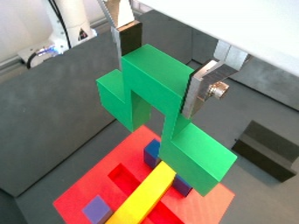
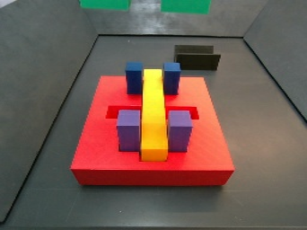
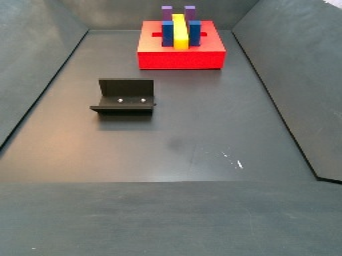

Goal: Pick up the green object. Move up. Move to above the board. Insert the green object.
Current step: Insert the green object.

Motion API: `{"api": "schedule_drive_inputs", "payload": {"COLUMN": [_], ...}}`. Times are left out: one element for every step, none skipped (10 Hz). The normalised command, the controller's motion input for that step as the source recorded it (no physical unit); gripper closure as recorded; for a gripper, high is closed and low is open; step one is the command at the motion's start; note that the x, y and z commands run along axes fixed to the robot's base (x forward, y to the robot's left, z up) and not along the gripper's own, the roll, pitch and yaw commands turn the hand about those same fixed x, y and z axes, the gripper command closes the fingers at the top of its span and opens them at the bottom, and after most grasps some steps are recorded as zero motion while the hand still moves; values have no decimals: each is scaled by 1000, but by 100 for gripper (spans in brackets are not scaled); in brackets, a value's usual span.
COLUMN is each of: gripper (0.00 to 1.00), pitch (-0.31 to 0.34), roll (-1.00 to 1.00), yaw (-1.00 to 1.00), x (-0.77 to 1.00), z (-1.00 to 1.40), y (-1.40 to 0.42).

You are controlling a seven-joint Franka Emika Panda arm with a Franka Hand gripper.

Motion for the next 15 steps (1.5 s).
{"api": "schedule_drive_inputs", "payload": {"gripper": [100, 100, 100, 100, 100, 100, 100, 100, 100, 100, 100, 100, 100, 100, 100], "pitch": [-307, -253, -194, -160, -27, 51, 61, 51, 70, 61, 10, -26, -59, -23, 0], "roll": [116, 176, 209, 247, 370, 399, 309, 281, 231, 201, 167, 114, 59, 0, -26], "yaw": [103, 74, 137, 189, 226, 280, 249, 214, 69, 0, 0, 0, -34, -80, -20], "x": [0, 37, 280, 403, 280, 337, 471, 377, 97, -14, -103, -249, -357, -411, -191], "z": [-580, -611, -614, -603, -460, -386, -574, -611, -489, -366, -226, -51, 0, 0, 0], "y": [-349, -363, -220, -126, -3, -29, -174, -211, -326, -323, -254, -109, 0, 0, 0]}}
